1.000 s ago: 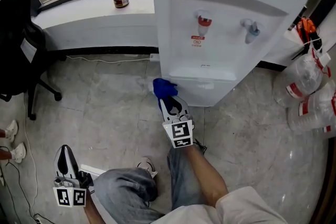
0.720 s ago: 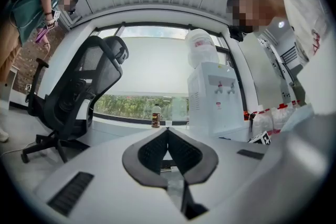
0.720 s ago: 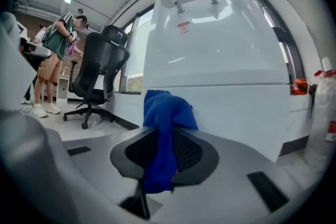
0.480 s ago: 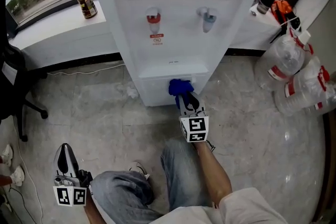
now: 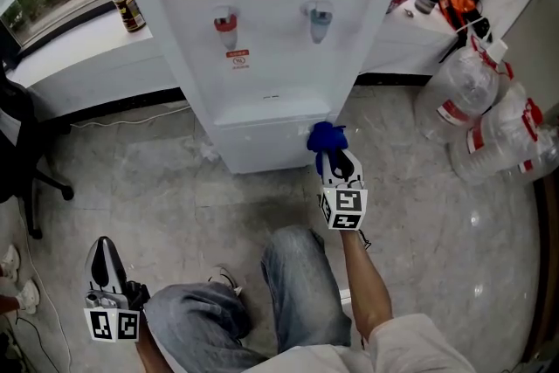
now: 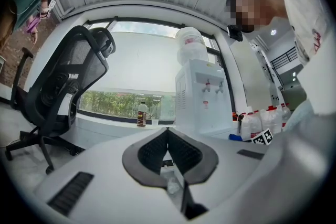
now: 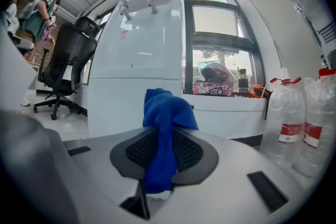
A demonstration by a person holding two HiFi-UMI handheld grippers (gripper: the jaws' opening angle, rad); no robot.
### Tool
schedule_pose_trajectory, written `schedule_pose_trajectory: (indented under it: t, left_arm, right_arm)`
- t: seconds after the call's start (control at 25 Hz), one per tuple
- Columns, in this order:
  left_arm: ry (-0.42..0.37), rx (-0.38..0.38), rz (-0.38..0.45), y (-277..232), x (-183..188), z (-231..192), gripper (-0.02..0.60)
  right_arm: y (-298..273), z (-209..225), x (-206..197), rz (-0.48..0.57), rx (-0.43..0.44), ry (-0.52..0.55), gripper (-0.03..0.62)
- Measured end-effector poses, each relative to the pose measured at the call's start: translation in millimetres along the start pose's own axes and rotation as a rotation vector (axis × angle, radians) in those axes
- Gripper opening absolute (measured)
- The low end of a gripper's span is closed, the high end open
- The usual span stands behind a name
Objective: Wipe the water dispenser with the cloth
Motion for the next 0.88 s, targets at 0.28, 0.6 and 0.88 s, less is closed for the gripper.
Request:
schedule_pose_trajectory:
  t: [0.28, 0.6, 0.88]
  left_arm:
    - [-0.007, 0.043, 0.001, 20, 1, -3, 0.011]
    - [-0.029, 0.156, -0.007, 62, 9, -21, 0.011]
    - [-0.027, 0.284, -0.028, 112, 4, -41, 0.011]
  right_arm:
    - [2, -95, 9, 0.028, 0.219, 0.099, 0.089]
    - [-15, -202, 2, 0.010, 0.437, 0.145, 0.089]
    - [-40, -266, -9, -0.028, 0.526, 0.120, 0.089]
Point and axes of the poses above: the fingertips, and each gripper's own axes: y backward along the fingers, z to its right, x out of its top, the point moved 3 cm from there along y, backward along the fingers, and after that the axes turned 7 degrees about -z, right-handed, at the moved point
